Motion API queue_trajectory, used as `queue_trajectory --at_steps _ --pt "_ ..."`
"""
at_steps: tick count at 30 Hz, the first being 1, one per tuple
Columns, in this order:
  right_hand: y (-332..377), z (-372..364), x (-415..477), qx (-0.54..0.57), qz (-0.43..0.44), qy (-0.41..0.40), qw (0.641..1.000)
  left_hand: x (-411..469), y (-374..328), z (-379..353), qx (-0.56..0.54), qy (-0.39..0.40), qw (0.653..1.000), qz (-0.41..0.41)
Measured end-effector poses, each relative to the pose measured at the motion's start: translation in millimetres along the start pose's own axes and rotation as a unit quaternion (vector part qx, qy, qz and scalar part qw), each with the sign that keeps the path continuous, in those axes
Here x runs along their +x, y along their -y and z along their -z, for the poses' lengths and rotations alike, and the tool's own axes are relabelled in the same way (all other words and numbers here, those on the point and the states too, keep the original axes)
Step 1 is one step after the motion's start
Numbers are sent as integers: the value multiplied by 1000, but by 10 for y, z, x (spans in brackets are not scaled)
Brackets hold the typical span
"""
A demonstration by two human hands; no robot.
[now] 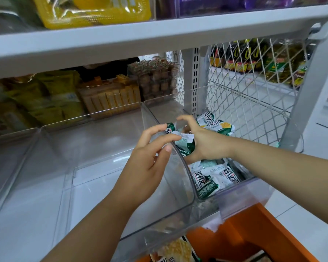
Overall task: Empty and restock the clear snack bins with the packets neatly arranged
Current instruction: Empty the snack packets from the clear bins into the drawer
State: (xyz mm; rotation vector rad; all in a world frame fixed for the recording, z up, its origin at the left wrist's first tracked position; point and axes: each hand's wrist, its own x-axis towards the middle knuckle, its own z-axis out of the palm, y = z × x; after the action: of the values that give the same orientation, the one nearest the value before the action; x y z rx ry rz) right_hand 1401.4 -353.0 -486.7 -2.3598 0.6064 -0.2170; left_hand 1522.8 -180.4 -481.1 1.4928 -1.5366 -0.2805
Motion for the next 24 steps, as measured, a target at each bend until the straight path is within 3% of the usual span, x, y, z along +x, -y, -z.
queue_trajectory --at_steps 4,8,14,24 --pt "45 30 -43 -10 23 0 1000 -8 15 6 4 0 1000 -6" --pt "-3 9 -121 -69 49 68 994 0 28 5 4 4 1000 -11" --pt "35 -9 0 -114 19 123 986 -1 31 -6 13 0 1000 -5" --pt "-8 9 -28 -71 -7 41 997 1 18 -3 7 4 1000 -3"
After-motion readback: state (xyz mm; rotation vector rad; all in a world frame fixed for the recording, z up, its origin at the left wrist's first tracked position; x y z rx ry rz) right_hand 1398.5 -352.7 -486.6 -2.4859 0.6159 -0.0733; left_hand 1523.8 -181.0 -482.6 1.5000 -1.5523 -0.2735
